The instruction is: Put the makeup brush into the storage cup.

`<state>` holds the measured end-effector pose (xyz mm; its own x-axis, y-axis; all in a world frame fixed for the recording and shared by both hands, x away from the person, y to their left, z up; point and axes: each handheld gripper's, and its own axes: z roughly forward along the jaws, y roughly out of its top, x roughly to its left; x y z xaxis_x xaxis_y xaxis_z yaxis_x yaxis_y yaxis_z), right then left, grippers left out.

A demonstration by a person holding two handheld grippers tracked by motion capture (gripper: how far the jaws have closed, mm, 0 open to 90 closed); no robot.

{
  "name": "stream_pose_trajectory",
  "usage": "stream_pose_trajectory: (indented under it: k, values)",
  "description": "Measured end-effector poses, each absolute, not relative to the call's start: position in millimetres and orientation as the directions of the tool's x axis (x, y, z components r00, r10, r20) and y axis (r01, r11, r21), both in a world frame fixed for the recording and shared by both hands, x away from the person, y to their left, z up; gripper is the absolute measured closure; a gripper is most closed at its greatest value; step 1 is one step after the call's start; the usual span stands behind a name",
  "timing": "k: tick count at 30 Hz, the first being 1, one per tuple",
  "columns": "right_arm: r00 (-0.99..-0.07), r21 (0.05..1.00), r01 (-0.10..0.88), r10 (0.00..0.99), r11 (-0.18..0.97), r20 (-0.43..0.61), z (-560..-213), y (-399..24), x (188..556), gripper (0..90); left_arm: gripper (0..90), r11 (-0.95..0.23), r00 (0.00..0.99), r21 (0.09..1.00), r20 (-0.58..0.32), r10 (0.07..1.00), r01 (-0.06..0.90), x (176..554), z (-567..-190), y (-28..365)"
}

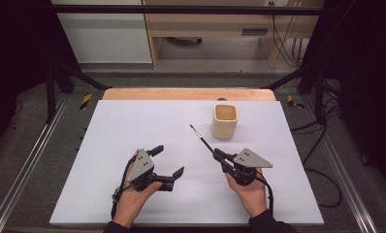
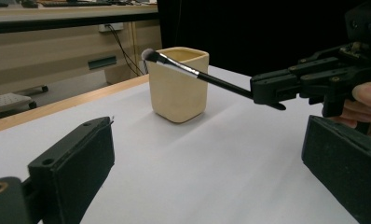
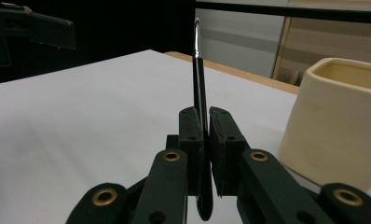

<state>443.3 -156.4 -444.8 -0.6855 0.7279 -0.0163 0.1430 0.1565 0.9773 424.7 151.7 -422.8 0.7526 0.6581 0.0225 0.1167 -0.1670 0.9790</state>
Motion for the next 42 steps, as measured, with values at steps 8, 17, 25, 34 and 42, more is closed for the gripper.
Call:
stream_pose_trajectory:
  k: [8, 17, 25, 34, 42]
  values:
    - [-0.686, 0.981, 0.120, 0.727, 0.155, -0.031, -443.2, -154.0, 438.1, 84.0, 1.6, -0.157, 0.744, 0.980, 0.017, 0.668, 0.119, 433.0, -406.4, 162.5]
    - [-0.693, 0.984, 0.111, 0.720, 0.141, -0.025, -442.0, -151.0, 436.7, 84.0, 1.5, -0.168, 0.748, 0.978, 0.017, 0.663, 0.127, 432.1, -401.0, 165.9]
    - [-0.704, 0.988, 0.092, 0.710, 0.126, -0.025, -436.4, -146.5, 433.1, 84.0, 2.0, -0.181, 0.751, 0.971, 0.003, 0.660, 0.154, 434.8, -397.9, 168.3]
    - [-0.722, 0.989, 0.077, 0.691, 0.124, -0.031, -434.2, -139.4, 430.3, 84.0, 3.0, -0.170, 0.746, 0.971, -0.014, 0.666, 0.170, 440.2, -400.3, 168.7]
    - [-0.735, 0.990, 0.060, 0.677, 0.128, -0.043, -431.1, -133.5, 427.5, 84.0, 3.4, -0.141, 0.750, 0.970, -0.057, 0.659, 0.198, 444.0, -395.5, 169.9]
